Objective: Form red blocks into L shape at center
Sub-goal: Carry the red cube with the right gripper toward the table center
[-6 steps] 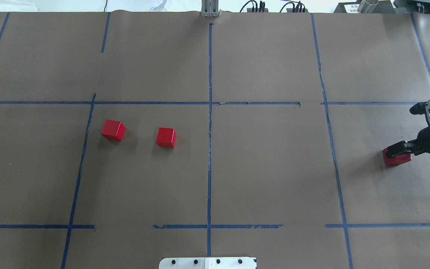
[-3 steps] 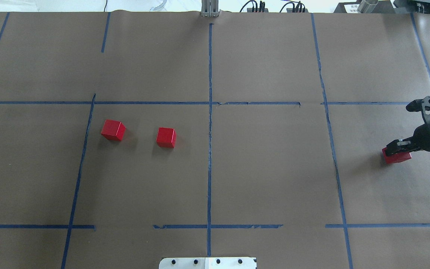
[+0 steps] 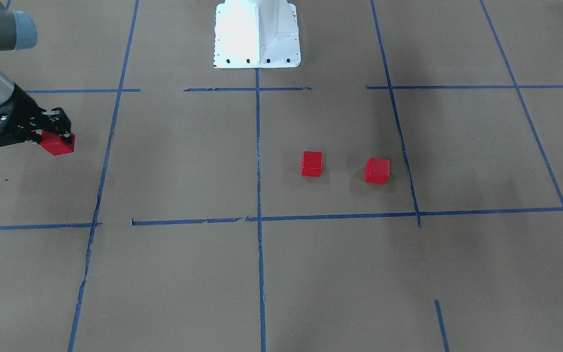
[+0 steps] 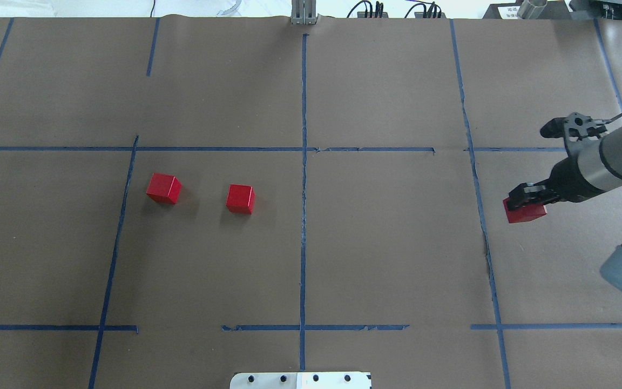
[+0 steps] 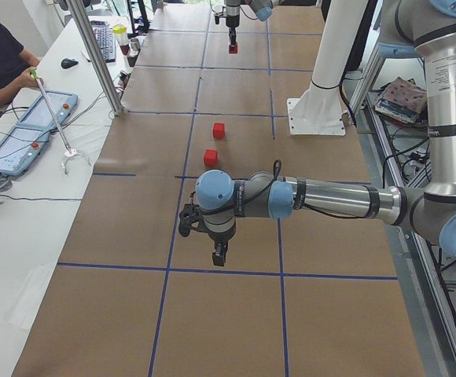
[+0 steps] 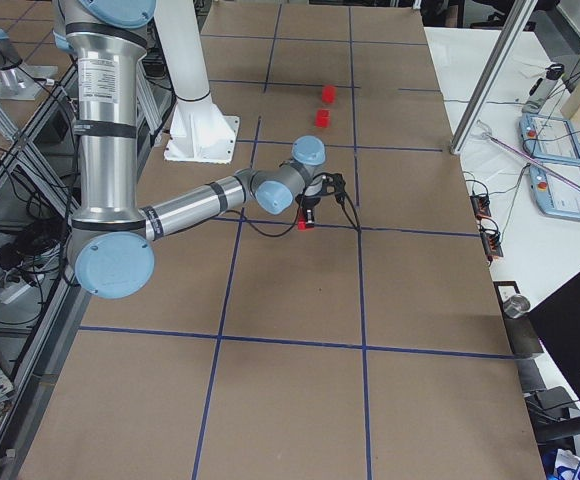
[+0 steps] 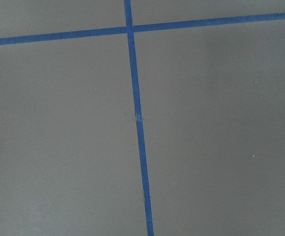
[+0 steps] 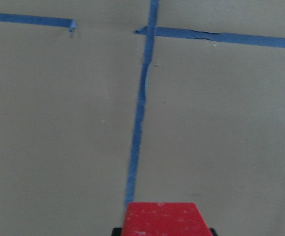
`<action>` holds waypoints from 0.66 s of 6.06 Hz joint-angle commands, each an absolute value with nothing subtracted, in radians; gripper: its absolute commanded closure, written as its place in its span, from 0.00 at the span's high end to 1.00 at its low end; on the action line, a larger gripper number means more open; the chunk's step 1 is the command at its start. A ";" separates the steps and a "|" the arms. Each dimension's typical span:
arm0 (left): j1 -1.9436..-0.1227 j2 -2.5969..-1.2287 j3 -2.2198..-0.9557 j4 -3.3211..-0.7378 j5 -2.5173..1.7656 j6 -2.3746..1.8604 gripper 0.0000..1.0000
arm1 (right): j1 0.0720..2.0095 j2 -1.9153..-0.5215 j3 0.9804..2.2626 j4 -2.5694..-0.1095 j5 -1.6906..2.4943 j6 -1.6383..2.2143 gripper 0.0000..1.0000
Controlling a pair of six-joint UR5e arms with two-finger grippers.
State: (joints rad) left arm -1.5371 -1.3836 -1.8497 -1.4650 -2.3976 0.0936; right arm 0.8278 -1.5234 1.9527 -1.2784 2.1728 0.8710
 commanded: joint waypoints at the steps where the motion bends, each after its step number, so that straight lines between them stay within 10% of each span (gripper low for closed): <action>1: -1.537 -1.384 -1.850 -1.465 -2.398 0.094 1.00 | 0.603 -1.296 1.985 -1.403 2.019 1.073 0.01; 4: -1.537 -1.384 -1.838 -1.463 -2.398 0.094 1.00 | 0.476 -1.076 1.887 -1.451 1.894 1.150 0.02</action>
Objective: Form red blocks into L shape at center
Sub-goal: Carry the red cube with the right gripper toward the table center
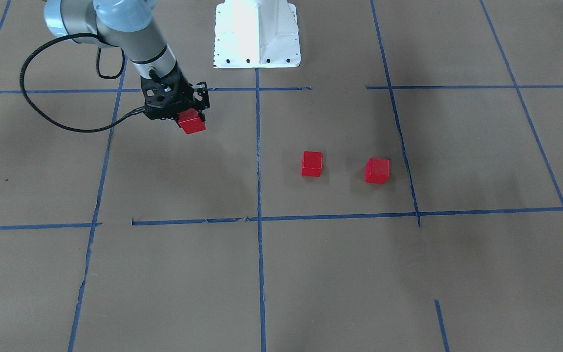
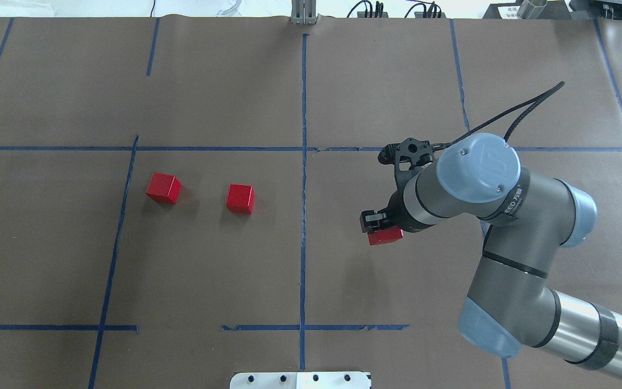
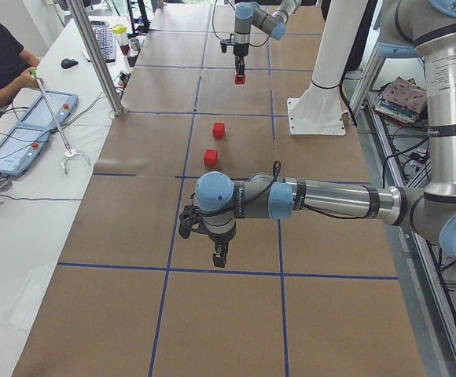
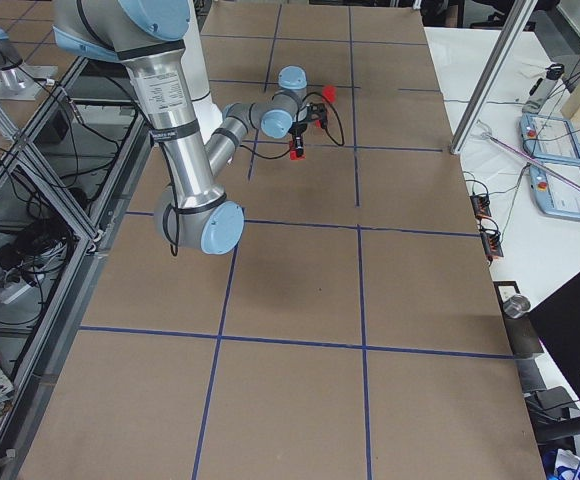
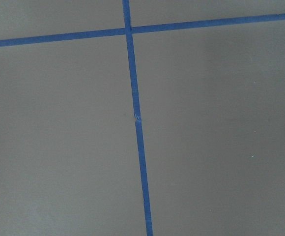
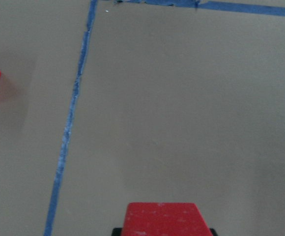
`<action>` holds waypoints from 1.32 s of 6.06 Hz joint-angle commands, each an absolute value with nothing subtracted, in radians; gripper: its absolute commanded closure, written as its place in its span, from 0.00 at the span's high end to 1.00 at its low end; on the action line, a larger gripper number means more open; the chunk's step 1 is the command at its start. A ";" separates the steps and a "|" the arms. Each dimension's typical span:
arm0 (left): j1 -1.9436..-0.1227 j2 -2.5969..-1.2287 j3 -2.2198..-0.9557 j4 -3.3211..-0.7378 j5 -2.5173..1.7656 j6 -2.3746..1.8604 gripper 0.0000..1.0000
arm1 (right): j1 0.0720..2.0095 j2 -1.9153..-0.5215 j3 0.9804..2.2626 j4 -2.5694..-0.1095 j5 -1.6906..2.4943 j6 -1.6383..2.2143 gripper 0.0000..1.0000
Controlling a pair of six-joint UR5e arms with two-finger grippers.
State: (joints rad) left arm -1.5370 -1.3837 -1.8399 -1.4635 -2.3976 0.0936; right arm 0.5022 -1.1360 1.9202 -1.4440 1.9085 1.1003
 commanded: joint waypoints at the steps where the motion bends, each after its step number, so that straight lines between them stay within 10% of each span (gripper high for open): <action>1: -1.537 -1.382 -1.838 -1.462 -2.398 0.094 1.00 | 0.453 -0.986 1.788 -1.483 1.878 1.163 0.02; 8: -1.537 -1.382 -1.847 -1.457 -2.399 0.092 1.00 | 0.377 -0.807 1.601 -1.485 1.761 1.497 0.17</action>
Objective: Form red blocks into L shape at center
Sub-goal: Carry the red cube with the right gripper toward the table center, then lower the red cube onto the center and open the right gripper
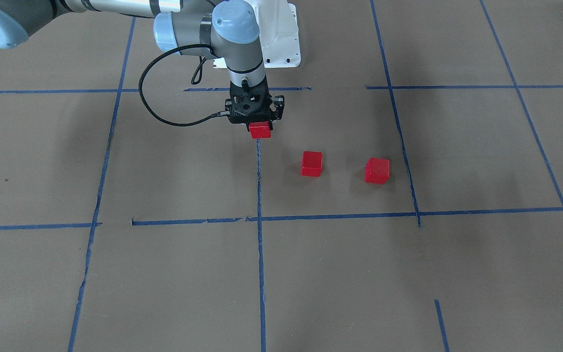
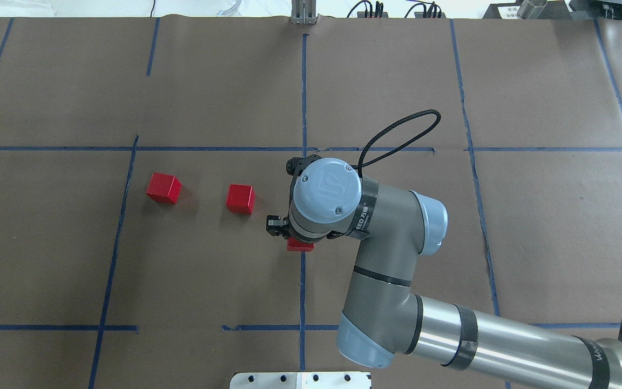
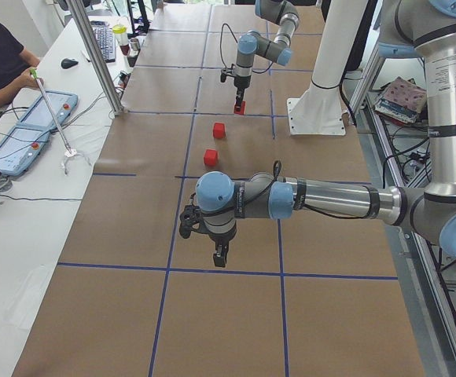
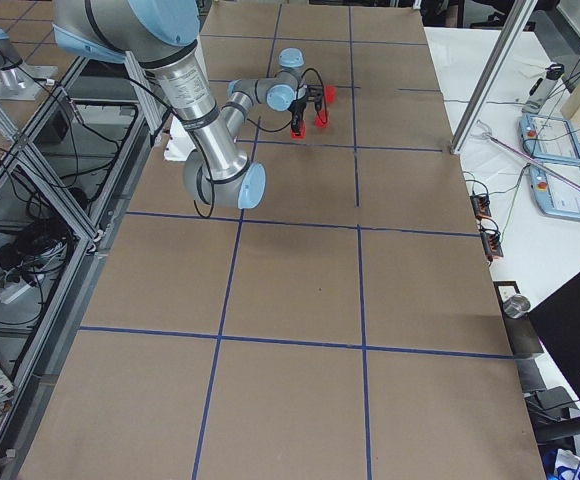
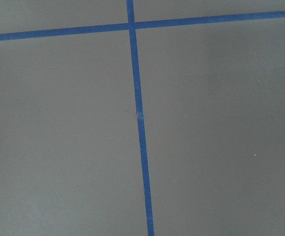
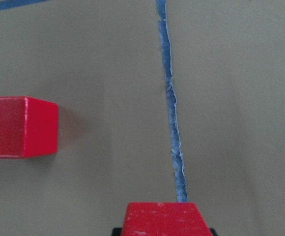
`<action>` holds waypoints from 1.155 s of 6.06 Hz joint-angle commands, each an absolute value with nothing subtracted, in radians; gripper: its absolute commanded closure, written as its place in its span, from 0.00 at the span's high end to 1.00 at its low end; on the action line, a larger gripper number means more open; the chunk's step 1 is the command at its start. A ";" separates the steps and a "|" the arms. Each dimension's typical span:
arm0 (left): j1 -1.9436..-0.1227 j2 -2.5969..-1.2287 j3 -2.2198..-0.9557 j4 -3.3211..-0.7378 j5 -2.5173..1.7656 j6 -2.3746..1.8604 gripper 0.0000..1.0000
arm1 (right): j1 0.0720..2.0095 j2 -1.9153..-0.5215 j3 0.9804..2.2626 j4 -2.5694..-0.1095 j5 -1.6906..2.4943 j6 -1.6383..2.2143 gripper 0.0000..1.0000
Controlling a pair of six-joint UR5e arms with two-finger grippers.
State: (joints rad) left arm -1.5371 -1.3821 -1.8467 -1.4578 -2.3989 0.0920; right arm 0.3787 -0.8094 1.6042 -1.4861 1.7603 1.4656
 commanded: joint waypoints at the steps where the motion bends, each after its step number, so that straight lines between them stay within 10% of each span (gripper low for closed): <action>1: -1.537 -1.382 -1.847 -1.457 -2.399 0.092 1.00 | 0.377 -0.814 1.600 -1.479 1.763 1.417 0.17; 7: -1.537 -1.382 -1.848 -1.457 -2.399 0.092 1.00 | 0.368 -0.824 1.560 -1.483 1.766 1.370 0.18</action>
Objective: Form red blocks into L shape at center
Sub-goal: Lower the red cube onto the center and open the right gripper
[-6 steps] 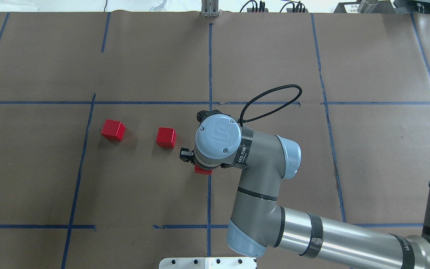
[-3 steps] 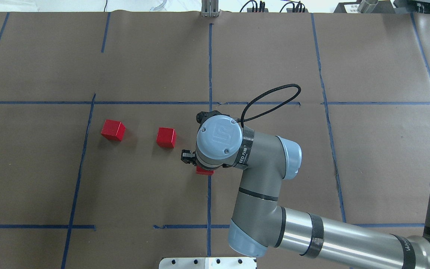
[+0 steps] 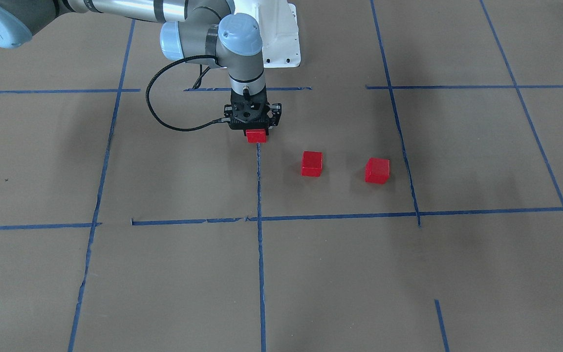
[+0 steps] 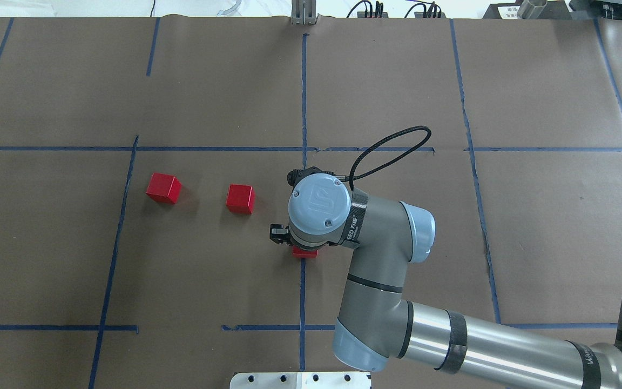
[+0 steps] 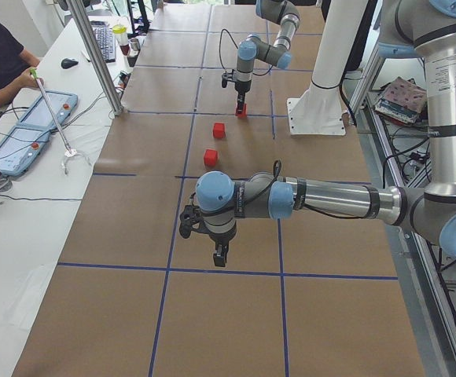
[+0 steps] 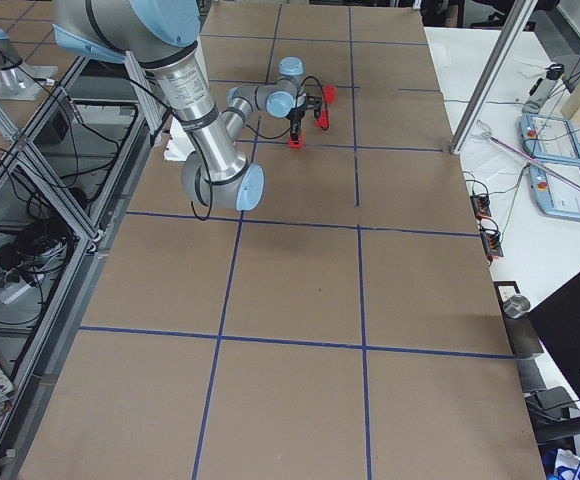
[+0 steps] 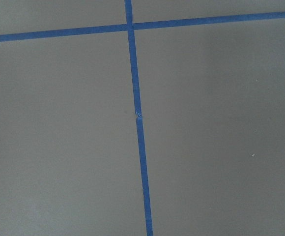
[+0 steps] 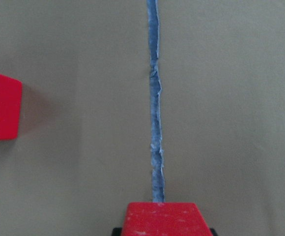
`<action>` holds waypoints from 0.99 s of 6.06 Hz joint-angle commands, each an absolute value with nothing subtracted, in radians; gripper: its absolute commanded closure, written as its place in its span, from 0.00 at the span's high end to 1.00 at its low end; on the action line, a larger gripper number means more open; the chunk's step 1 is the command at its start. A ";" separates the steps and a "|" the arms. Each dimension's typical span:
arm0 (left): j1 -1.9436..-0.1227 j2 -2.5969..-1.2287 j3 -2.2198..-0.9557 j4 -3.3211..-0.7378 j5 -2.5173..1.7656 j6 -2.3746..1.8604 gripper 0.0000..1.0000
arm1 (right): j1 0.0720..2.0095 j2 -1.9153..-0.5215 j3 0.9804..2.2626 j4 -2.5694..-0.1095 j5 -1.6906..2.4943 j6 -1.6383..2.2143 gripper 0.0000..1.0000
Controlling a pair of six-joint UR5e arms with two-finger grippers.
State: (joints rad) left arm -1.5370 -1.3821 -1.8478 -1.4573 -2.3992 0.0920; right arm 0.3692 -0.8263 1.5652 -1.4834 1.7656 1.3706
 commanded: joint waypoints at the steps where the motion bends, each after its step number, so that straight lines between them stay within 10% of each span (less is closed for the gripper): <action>1: -1.537 -1.382 -1.848 -1.457 -2.399 0.092 1.00 | 0.368 -0.821 1.560 -1.482 1.766 1.370 0.21; 2: -1.537 -1.382 -1.848 -1.457 -2.399 0.092 1.00 | 0.368 -0.825 1.560 -1.482 1.767 1.359 0.26; 3: -1.537 -1.382 -1.848 -1.457 -2.399 0.092 1.00 | 0.368 -0.830 1.560 -1.482 1.767 1.314 0.98; 6: -1.537 -1.382 -1.848 -1.457 -2.399 0.092 1.00 | 0.368 -0.824 1.577 -1.480 1.767 1.279 1.00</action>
State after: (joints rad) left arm -1.5370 -1.3821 -1.8484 -1.4573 -2.3991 0.0921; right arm 0.3678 -0.8249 1.5648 -1.4807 1.7661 1.2838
